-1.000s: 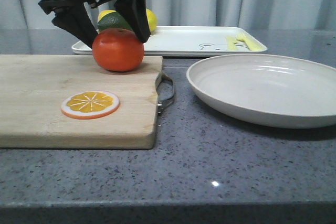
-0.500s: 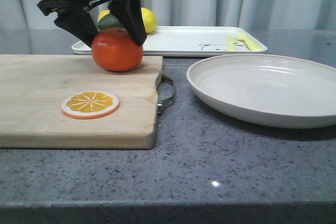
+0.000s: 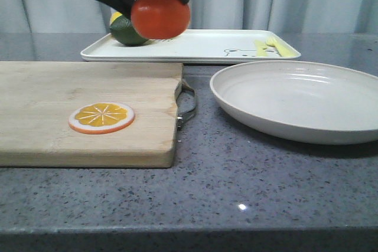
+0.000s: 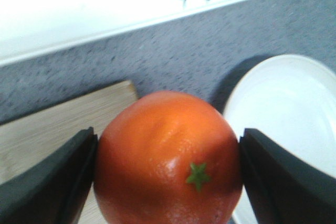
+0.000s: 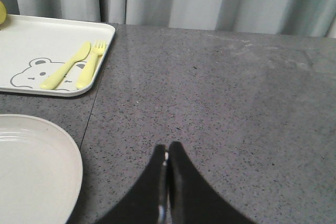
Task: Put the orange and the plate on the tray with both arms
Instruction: 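Lift the orange with the left gripper and carry it over the plate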
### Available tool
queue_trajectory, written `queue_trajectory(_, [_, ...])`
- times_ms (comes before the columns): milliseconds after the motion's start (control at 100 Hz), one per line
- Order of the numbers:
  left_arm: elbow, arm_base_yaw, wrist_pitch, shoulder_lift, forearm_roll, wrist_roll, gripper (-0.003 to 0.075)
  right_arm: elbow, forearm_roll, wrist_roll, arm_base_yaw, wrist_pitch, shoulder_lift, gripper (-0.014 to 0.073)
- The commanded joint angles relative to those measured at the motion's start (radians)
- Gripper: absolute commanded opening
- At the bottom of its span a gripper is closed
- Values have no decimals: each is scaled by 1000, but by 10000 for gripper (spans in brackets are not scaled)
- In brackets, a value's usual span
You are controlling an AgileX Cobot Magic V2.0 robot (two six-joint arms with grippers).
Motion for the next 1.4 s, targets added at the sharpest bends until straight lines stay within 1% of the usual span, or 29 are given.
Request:
queue_trajectory(0, [-53, -45, -33, -42, -50, 23, 324, -39, -7, -3, -8, -75, 10, -66])
queue_trajectory(70, [-61, -92, -47, -42, -50, 50, 325, -39, -7, -3, -8, -75, 10, -66])
queue_trajectory(160, [-77, -153, -75, -32, -48, 52, 325, -39, -7, -3, -8, -75, 10, -66])
queue_trajectory(450, [-168, -311, -82, 101, -46, 52, 324, -39, -7, -3, -8, -75, 10, -66])
queue_trajectory(560, [-179, -333, -99, 147, -46, 52, 325, -39, -7, -3, -8, -75, 10, -66])
queue_trajectory(750, [-179, -337, -117, 197, -42, 52, 325, -39, -7, -3, -8, -72, 10, -66])
queue_trajectory(850, [-179, -337, -117, 197, 2, 52, 328, -39, -7, -3, -8, -72, 10, -66])
queue_trajectory(900, [-179, -337, -117, 197, 6, 52, 347, -39, -7, -3, -8, -72, 10, -66])
queue_trajectory(970, [-179, -337, -117, 197, 9, 52, 408, -39, -7, -3, -8, -72, 10, -66])
queue_trajectory(1040, [-179, -337, -117, 197, 9, 52, 499, -39, -7, -3, -8, -72, 10, -66])
queue_trajectory(1120, [-179, -337, -115, 197, 9, 54, 622, -39, -7, -3, -8, -72, 10, -66])
queue_trajectory(1170, [-179, -337, -108, 197, 9, 54, 676, -39, -7, -3, -8, -72, 10, -66])
queue_trajectory(1210, [-179, -337, -102, 197, 9, 54, 695, -39, -7, -3, -8, -72, 10, -66])
queue_trajectory(1390, [-242, -328, -26, 195, 11, 54, 692, -39, -7, -3, -8, -72, 10, -66])
